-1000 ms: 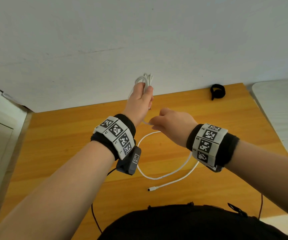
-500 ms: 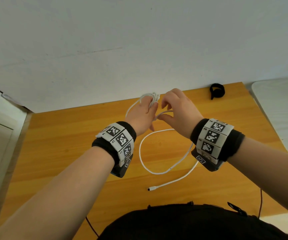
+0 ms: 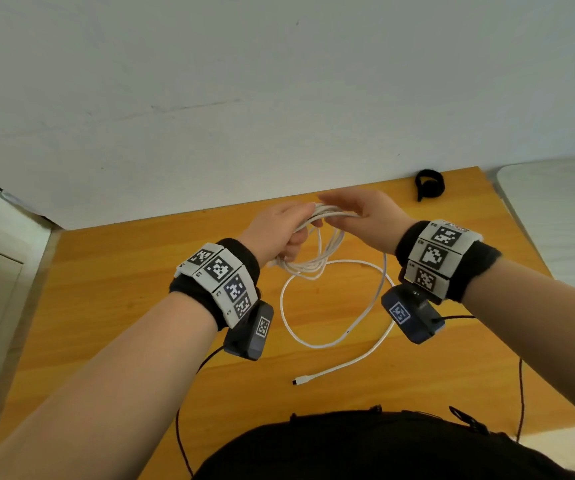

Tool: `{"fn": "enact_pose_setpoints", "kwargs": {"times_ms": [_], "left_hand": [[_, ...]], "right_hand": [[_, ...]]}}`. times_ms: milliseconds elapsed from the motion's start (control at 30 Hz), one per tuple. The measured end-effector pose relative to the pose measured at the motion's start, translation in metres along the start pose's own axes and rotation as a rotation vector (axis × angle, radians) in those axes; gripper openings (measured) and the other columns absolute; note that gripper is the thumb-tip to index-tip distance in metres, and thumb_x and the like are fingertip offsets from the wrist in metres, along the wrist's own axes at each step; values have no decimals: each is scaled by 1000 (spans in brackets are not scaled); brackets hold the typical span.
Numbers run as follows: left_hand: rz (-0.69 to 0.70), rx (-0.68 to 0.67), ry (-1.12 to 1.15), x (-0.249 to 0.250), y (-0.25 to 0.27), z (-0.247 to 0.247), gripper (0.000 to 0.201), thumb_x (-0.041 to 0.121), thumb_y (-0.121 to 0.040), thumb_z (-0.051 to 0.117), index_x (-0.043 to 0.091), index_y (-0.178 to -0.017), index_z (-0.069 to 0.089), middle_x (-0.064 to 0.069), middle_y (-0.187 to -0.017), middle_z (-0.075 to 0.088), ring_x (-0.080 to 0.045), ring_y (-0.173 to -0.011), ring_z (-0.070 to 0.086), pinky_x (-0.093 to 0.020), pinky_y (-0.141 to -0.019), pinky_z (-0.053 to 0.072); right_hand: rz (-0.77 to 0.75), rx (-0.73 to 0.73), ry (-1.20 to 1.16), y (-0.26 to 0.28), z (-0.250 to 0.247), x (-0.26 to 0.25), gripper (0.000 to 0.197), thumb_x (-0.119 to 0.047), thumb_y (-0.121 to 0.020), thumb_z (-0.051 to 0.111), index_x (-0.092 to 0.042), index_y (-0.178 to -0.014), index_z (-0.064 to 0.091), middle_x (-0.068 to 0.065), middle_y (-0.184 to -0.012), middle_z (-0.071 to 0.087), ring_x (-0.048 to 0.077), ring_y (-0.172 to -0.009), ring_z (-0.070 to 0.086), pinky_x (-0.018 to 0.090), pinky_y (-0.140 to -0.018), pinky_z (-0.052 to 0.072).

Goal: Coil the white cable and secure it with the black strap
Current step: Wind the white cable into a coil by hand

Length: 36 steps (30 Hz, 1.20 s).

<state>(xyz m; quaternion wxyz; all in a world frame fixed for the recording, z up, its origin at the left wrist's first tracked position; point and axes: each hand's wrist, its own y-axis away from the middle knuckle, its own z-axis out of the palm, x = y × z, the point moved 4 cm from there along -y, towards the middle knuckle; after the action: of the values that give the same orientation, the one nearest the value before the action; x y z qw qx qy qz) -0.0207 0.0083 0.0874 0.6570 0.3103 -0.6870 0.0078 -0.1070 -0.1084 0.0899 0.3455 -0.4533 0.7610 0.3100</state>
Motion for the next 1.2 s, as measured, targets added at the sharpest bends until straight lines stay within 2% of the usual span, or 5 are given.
{"fn": "enact_pose_setpoints", "kwargs": {"times_ms": [367, 600, 733, 867, 1200], "left_hand": [[9, 12, 246, 19, 5, -4, 20, 23, -94, 53, 5, -88, 56, 10, -44, 31, -4, -33, 23, -19, -41, 21], [10, 9, 58, 15, 1, 0, 9, 14, -90, 60, 12, -87, 52, 3, -56, 34, -8, -42, 30, -22, -45, 29], [-45, -13, 11, 7, 0, 7, 20, 28, -96, 50, 12, -85, 55, 3, -59, 34, -9, -45, 29, -23, -50, 31], [-59, 13, -72, 0, -2, 6, 27, 34, -98, 43, 12, -85, 53, 3, -59, 37, -9, -43, 32, -24, -50, 33], [-10, 147, 21, -5, 0, -2, 25, 34, -95, 50, 15, -82, 57, 2, -59, 33, -9, -44, 32, -22, -47, 35]], "right_hand": [[202, -158, -560, -2, 0, 6, 20, -12, -90, 58, -2, -107, 57, 12, -81, 65, 31, -86, 63, 44, -91, 50], [292, -61, -806, -3, -7, 13, 9, -5, -89, 58, -9, -85, 51, 1, -56, 43, 10, -39, 43, 35, -65, 56], [289, -17, -821, -4, -9, 10, 6, -3, -87, 59, -7, -85, 54, 1, -60, 37, 8, -39, 30, 21, -39, 37], [272, -155, -786, -4, -6, 9, 29, -8, -90, 56, 10, -113, 56, -3, -47, 39, 7, -35, 30, 20, -41, 38], [234, -138, -768, 0, -3, 0, 31, -32, -94, 50, -4, -89, 60, -9, -41, 32, 7, -35, 30, 21, -45, 40]]}}
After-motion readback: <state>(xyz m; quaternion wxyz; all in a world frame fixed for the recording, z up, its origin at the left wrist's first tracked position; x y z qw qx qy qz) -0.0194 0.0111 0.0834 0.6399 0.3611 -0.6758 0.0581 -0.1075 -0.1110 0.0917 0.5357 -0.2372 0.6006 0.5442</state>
